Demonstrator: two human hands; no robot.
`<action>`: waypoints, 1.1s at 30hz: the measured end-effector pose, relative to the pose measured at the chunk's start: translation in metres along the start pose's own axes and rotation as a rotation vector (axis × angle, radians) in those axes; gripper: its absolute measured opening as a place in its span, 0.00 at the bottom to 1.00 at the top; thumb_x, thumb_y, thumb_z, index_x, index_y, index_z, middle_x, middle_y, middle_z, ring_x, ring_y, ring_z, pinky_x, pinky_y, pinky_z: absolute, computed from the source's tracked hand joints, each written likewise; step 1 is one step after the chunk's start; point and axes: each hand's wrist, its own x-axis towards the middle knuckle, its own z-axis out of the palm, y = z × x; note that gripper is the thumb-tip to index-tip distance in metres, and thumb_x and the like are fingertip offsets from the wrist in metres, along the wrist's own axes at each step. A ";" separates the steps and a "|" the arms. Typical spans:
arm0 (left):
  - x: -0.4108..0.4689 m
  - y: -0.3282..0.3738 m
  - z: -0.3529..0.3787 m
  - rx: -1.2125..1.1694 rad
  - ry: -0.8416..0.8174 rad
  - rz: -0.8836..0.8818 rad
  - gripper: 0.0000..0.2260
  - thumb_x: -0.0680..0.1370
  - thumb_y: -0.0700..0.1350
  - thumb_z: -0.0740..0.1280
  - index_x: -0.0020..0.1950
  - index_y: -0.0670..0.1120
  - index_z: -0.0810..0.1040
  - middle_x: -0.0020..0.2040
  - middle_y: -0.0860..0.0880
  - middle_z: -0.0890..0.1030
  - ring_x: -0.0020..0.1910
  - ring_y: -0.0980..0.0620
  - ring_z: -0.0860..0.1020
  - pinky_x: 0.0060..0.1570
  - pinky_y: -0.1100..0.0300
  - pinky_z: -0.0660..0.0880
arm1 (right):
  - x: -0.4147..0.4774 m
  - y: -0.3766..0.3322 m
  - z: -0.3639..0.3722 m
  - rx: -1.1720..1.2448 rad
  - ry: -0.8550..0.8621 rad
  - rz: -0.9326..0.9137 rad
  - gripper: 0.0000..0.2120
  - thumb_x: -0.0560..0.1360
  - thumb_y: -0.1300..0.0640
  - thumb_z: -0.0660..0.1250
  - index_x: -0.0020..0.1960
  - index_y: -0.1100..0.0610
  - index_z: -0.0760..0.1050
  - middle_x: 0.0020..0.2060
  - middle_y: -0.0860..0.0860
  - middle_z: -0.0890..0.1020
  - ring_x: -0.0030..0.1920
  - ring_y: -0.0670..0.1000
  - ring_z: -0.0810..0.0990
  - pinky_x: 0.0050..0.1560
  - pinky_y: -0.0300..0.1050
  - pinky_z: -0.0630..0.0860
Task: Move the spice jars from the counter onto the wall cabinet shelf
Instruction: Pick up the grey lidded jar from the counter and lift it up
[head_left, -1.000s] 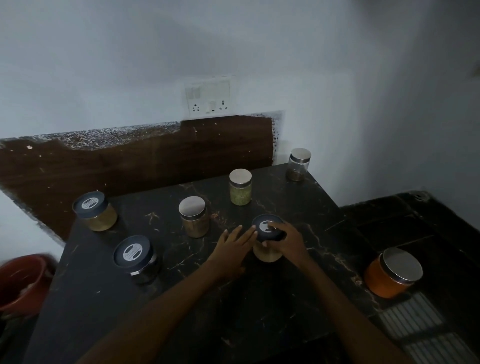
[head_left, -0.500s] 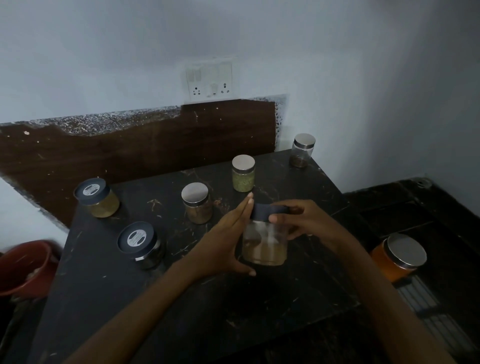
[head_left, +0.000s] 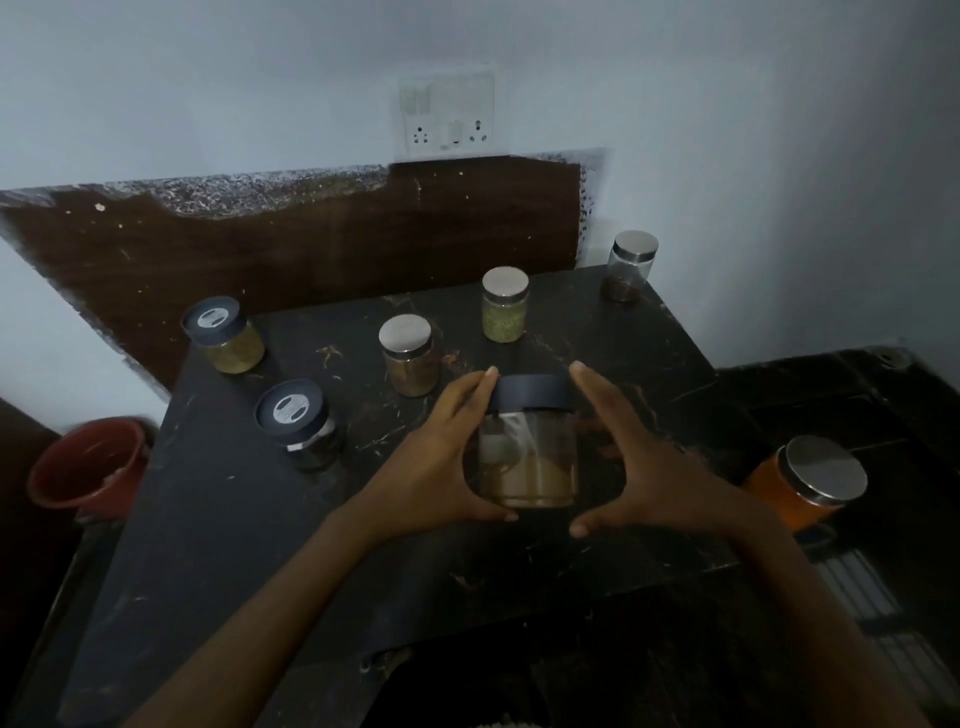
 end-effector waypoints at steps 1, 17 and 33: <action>-0.004 0.001 0.002 -0.010 0.001 -0.007 0.57 0.61 0.55 0.79 0.74 0.57 0.40 0.73 0.63 0.47 0.71 0.58 0.57 0.68 0.56 0.67 | -0.001 0.000 0.005 -0.039 -0.004 -0.012 0.62 0.57 0.44 0.79 0.69 0.31 0.32 0.67 0.25 0.36 0.70 0.36 0.47 0.65 0.33 0.55; -0.030 0.029 0.018 -0.001 -0.018 -0.022 0.58 0.61 0.61 0.76 0.75 0.57 0.35 0.75 0.62 0.39 0.75 0.56 0.46 0.72 0.57 0.55 | -0.018 -0.019 0.026 -0.081 0.101 -0.090 0.58 0.58 0.52 0.80 0.69 0.34 0.39 0.65 0.31 0.49 0.67 0.38 0.54 0.63 0.36 0.62; -0.047 0.041 0.015 -0.053 0.024 -0.081 0.56 0.59 0.60 0.78 0.75 0.59 0.43 0.72 0.64 0.50 0.71 0.57 0.50 0.71 0.52 0.58 | -0.025 -0.023 0.033 -0.066 0.033 -0.070 0.61 0.57 0.48 0.81 0.72 0.39 0.37 0.64 0.29 0.47 0.64 0.29 0.52 0.59 0.25 0.56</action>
